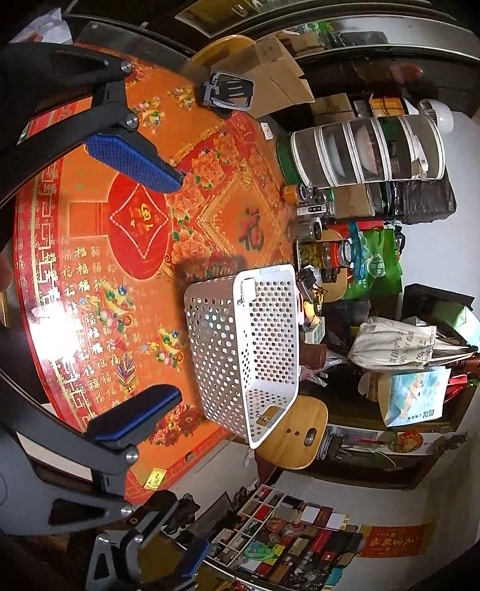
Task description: Organize rigid objects
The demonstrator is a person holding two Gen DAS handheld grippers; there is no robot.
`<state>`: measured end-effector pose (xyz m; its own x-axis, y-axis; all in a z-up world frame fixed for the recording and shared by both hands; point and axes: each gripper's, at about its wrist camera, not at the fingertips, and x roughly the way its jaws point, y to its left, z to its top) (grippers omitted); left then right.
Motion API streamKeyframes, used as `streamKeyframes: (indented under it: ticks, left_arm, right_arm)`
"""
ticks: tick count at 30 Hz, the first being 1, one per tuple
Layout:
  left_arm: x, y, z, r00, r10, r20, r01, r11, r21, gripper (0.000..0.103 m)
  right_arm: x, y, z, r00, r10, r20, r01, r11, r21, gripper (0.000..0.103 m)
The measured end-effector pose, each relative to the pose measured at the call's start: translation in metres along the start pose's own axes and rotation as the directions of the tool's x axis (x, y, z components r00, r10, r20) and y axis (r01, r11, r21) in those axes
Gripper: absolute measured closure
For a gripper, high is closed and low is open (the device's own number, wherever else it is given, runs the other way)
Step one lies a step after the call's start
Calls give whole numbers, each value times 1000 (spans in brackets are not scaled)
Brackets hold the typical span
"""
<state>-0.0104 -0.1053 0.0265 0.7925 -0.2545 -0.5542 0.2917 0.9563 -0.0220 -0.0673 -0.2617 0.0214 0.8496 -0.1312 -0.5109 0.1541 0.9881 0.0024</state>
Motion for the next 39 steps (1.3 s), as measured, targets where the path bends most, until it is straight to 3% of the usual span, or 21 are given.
streamKeyframes:
  ticks: [39]
  left_arm:
    - [4,-20,1,1000,7,-10,-7,1000,1,1]
  right_arm:
    - [-7,2,3,1000,2,7,-2,1000,-11,0]
